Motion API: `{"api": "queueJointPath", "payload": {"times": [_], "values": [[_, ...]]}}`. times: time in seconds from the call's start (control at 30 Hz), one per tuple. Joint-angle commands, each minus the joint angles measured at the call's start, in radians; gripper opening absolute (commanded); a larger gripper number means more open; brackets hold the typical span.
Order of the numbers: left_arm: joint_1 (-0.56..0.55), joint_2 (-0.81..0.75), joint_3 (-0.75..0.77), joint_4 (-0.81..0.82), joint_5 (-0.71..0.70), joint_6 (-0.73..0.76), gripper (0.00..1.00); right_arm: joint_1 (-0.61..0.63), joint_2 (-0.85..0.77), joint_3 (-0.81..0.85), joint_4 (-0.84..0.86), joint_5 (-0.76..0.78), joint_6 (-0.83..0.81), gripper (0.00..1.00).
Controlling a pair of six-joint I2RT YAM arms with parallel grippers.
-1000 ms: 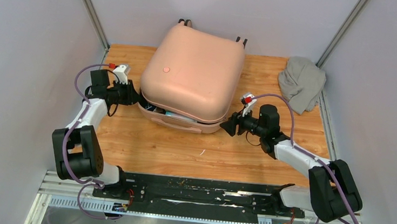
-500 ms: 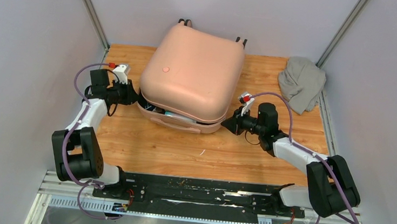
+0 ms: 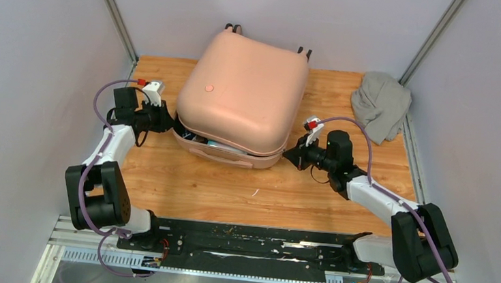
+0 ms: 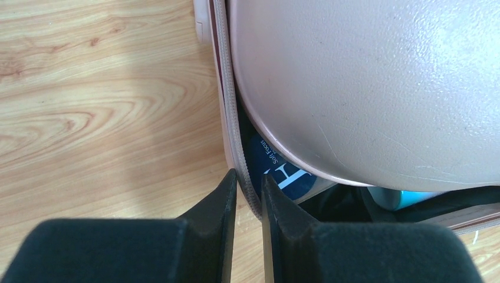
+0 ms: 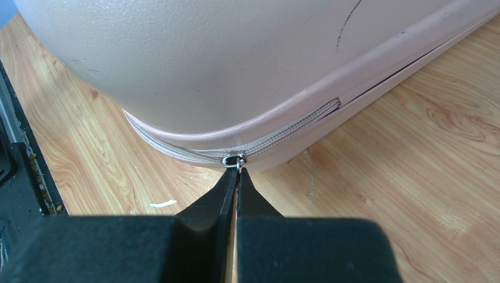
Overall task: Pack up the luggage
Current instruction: Zip the luggage at the corner of the board.
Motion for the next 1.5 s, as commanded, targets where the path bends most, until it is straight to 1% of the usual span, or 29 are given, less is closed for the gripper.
{"api": "queueJointPath", "payload": {"times": [0.0,0.13,0.4,0.57,0.63,0.73,0.9,1.07,1.17,1.27,1.47], "values": [[0.017,-0.017,0.000,-0.053,-0.075,0.030,0.00,-0.001,-0.020,0.016,-0.018,0.012,-0.030,0.00],[0.018,-0.027,-0.007,-0.058,-0.054,0.008,0.00,0.025,-0.025,0.017,-0.037,0.001,-0.040,0.00],[-0.030,-0.073,-0.099,-0.035,0.026,-0.036,0.00,0.153,-0.052,0.044,-0.177,0.002,-0.030,0.00],[-0.049,-0.076,-0.152,-0.016,0.060,-0.048,0.00,0.267,-0.056,0.079,-0.253,0.027,-0.003,0.00],[-0.055,-0.068,-0.158,-0.024,0.073,-0.049,0.00,0.329,-0.039,0.108,-0.287,0.044,0.009,0.00],[-0.061,-0.058,-0.155,-0.045,0.086,-0.039,0.00,0.392,-0.011,0.156,-0.312,0.070,0.023,0.00],[-0.068,-0.083,-0.163,-0.065,0.121,-0.021,0.00,0.463,0.067,0.239,-0.324,0.158,0.065,0.00],[-0.074,-0.127,-0.180,-0.088,0.154,-0.014,0.00,0.532,0.135,0.300,-0.331,0.372,0.119,0.00],[-0.075,-0.142,-0.178,-0.112,0.165,-0.002,0.00,0.575,0.162,0.343,-0.321,0.452,0.129,0.00],[-0.076,-0.156,-0.178,-0.124,0.173,0.006,0.00,0.621,0.215,0.410,-0.326,0.491,0.115,0.00],[-0.074,-0.182,-0.177,-0.153,0.175,0.019,0.00,0.686,0.364,0.569,-0.365,0.498,0.094,0.03]]}}
